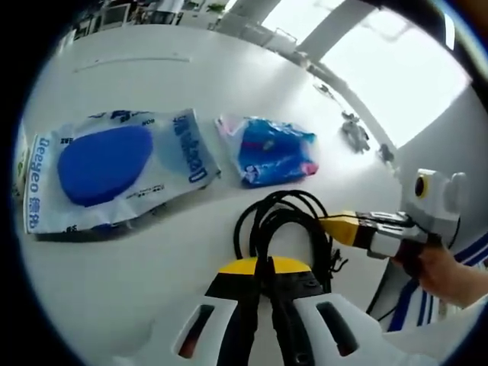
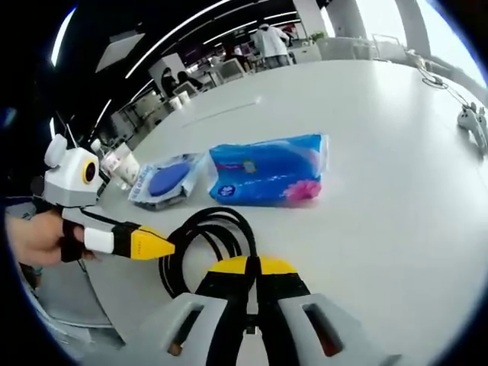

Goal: Arrange the tabletop items into an orderly group along one side of the table until the central work area is clear of visible clutter.

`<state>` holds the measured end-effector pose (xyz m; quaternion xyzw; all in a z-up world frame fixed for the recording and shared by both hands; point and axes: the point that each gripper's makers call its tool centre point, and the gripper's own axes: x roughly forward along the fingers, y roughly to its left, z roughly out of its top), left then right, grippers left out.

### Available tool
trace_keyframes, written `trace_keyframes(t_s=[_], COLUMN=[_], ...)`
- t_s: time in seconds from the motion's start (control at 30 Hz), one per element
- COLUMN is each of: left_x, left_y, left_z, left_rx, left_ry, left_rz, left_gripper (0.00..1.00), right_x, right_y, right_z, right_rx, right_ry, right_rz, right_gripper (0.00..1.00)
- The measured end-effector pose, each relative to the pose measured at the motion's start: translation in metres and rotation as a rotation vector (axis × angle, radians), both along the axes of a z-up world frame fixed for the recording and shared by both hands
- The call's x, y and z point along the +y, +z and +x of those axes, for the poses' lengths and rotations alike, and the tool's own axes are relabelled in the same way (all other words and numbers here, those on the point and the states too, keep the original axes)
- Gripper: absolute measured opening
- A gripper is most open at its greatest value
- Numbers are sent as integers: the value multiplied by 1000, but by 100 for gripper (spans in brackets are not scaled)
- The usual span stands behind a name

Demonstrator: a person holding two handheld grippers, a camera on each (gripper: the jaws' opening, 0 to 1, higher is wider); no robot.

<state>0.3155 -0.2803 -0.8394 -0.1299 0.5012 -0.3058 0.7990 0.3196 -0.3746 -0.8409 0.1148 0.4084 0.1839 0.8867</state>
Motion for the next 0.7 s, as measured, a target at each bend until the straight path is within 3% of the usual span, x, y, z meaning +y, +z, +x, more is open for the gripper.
trace_keyframes(t_s=[0.7], left_x=[0], left_y=[-6], left_z=[1], left_rx=[6], left_ry=[-5], left_rz=[28], left_gripper=[0], right_x=[0], right_y=[-6], right_z=[1], right_rx=[8], right_ry=[10], right_rz=[42], right_gripper=[0])
